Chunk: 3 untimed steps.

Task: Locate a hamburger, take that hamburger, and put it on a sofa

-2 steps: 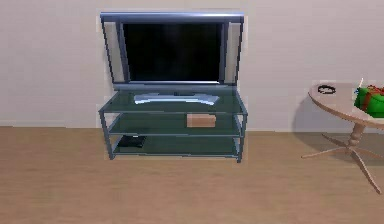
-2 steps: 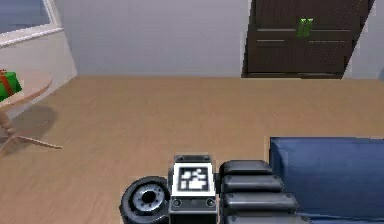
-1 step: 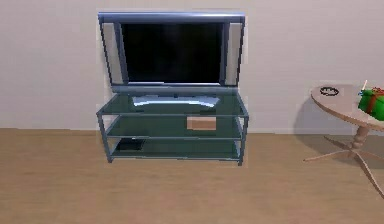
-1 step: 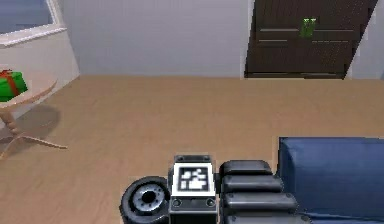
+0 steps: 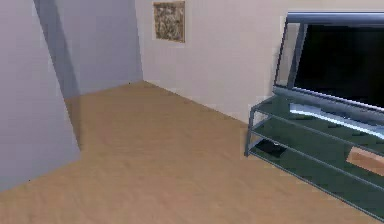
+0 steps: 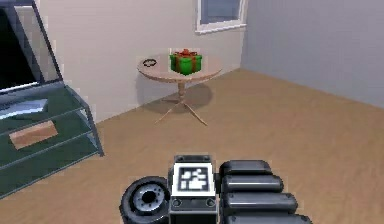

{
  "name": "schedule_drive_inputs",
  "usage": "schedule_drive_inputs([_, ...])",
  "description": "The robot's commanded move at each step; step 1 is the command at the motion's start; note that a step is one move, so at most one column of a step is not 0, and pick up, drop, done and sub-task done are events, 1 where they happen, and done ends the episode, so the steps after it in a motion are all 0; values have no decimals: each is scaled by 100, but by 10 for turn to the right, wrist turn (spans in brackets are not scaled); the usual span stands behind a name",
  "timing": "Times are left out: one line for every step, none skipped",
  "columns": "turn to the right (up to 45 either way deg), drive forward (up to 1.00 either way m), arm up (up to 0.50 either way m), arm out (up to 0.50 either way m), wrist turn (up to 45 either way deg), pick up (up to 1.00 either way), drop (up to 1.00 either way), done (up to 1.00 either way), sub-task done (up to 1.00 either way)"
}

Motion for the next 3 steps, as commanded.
schedule_drive_inputs([-360,0,0,0,0,0,0,0,0])
schedule_drive_inputs([0,25,0,0,0,0,0,0,0])
schedule_drive_inputs([450,0,0,0,0,0,0,0,0])
